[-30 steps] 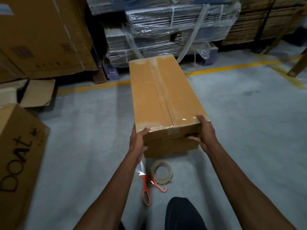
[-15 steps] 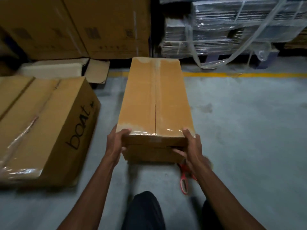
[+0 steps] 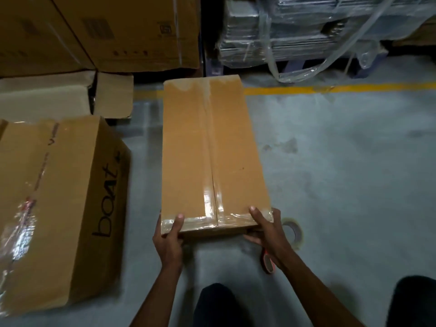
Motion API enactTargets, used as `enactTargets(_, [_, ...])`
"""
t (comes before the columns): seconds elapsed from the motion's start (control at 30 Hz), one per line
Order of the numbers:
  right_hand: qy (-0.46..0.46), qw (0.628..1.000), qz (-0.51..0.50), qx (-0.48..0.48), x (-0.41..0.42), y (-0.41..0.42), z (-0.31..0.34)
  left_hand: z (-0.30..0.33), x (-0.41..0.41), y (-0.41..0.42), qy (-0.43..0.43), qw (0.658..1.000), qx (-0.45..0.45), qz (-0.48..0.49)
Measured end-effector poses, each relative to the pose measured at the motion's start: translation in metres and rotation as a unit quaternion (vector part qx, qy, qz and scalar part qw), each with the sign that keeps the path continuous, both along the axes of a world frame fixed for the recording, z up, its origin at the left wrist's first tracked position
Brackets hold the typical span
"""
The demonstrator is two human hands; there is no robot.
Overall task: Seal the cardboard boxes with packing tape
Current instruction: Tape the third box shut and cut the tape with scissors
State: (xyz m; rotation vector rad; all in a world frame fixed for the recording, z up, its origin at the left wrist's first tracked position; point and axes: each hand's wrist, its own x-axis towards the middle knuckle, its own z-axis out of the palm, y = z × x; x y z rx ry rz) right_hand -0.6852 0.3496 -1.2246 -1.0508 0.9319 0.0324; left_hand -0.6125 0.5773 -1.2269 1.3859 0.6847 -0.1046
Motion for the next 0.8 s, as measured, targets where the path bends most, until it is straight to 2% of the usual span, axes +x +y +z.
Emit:
enactTargets(0.2, [-0.003,1.0,-0.009,-0.019,0.005,-0.001,-0.011,-0.009,0.002,-0.005,-0.002,1.0,0.002,0.011])
enactTargets(0.43, [-0.025,0.999,-0.016,0.03,0.006,-0.007,-0.014,-0.013,0.002,-0.014,-0.005,0.999,0.008,0.037])
enactTargets(0.53, [-0.002,0.999,-0.01,0.052,0.01,-0.009,-0.014,-0.012,0.005,-0.014,0.02,1.0,0.0,0.016])
enactTargets(0.63, [0.006,0.997,0.007,0.075,0.013,-0.017,-0.006,0.006,0.005,-0.006,0.071,0.997,-0.002,-0.031])
enactTargets(0.8, [0.034,0.994,0.05,0.092,0.01,-0.02,0.04,0.077,-0.003,0.02,0.109,0.991,-0.012,-0.082])
